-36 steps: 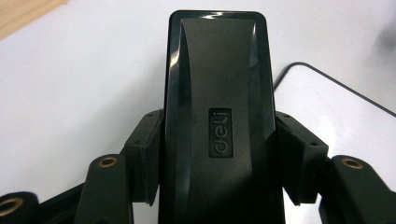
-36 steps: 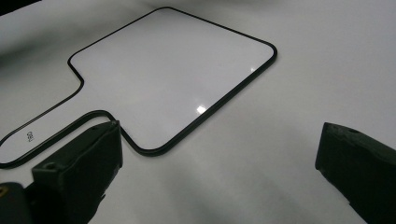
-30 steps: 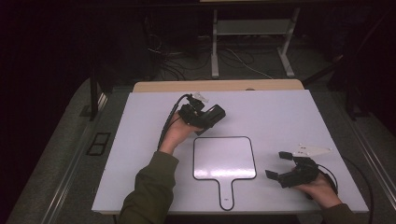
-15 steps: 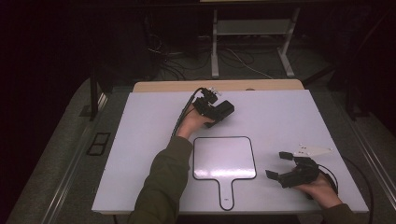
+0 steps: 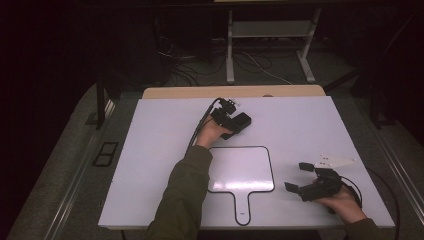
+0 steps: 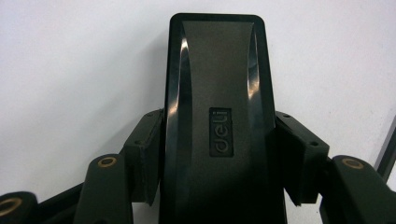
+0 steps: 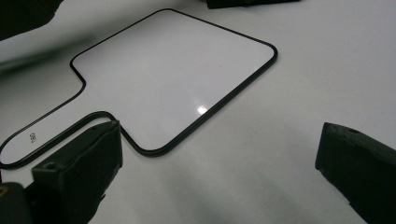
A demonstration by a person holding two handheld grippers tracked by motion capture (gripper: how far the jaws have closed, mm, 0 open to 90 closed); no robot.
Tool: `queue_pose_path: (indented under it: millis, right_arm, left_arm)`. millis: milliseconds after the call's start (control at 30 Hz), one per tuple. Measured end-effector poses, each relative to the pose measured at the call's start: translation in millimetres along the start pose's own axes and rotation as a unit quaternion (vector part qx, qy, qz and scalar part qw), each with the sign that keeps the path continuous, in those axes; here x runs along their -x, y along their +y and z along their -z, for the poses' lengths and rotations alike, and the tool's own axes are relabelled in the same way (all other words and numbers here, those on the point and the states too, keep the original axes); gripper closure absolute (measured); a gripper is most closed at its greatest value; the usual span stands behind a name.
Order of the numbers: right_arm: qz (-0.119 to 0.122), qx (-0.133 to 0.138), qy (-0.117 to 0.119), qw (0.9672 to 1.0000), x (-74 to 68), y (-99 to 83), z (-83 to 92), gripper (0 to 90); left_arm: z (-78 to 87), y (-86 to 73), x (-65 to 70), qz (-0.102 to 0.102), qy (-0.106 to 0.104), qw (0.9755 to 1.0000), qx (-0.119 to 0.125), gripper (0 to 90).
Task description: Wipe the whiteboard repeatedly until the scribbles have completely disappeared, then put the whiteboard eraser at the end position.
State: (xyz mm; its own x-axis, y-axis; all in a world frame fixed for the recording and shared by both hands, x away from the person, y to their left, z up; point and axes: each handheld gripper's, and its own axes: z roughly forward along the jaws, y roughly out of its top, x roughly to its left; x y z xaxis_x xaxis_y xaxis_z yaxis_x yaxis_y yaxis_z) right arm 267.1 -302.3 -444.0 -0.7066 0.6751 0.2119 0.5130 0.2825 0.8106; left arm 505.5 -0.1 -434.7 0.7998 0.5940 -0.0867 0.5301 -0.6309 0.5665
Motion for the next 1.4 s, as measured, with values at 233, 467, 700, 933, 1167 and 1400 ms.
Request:
queue_pose_path:
  millis: [233, 467, 700, 933, 1167, 1400]
  right_arm:
    - [0.001, -0.001, 0.001, 1.0000, 0.1, 0.0, -0.5, 0.0]
    - [0.001, -0.002, 0.000, 1.0000, -0.7, -0.2, -0.2, 0.0]
    - [0.001, -0.002, 0.000, 1.0000, 0.7, 0.0, -0.4, 0.0]
    - [0.000, -0.003, -0.001, 1.0000, 1.3, -0.5, -0.9, 0.0]
    - [0.001, -0.005, -0.003, 1.0000, 2.2, -0.8, -1.4, 0.0]
    - [0.000, -0.006, -0.004, 1.0000, 2.4, -1.2, -1.8, 0.0]
  left_arm:
    - [5.4, 0.4, -0.7, 0.011, -0.013, 0.9993, 0.033, 34.3]
    - [15.3, 3.2, -0.6, 0.000, -0.008, 0.9989, 0.046, 29.4]
    - [19.7, 3.0, 2.2, -0.014, -0.010, 0.9978, 0.063, 22.5]
    - [32.0, -5.0, 9.4, -0.020, -0.010, 0.9959, 0.087, 16.6]
    - [43.6, -16.4, 16.6, -0.016, -0.014, 0.9937, 0.110, 14.0]
    - [56.5, -27.2, 23.8, -0.028, -0.015, 0.9923, 0.119, 12.9]
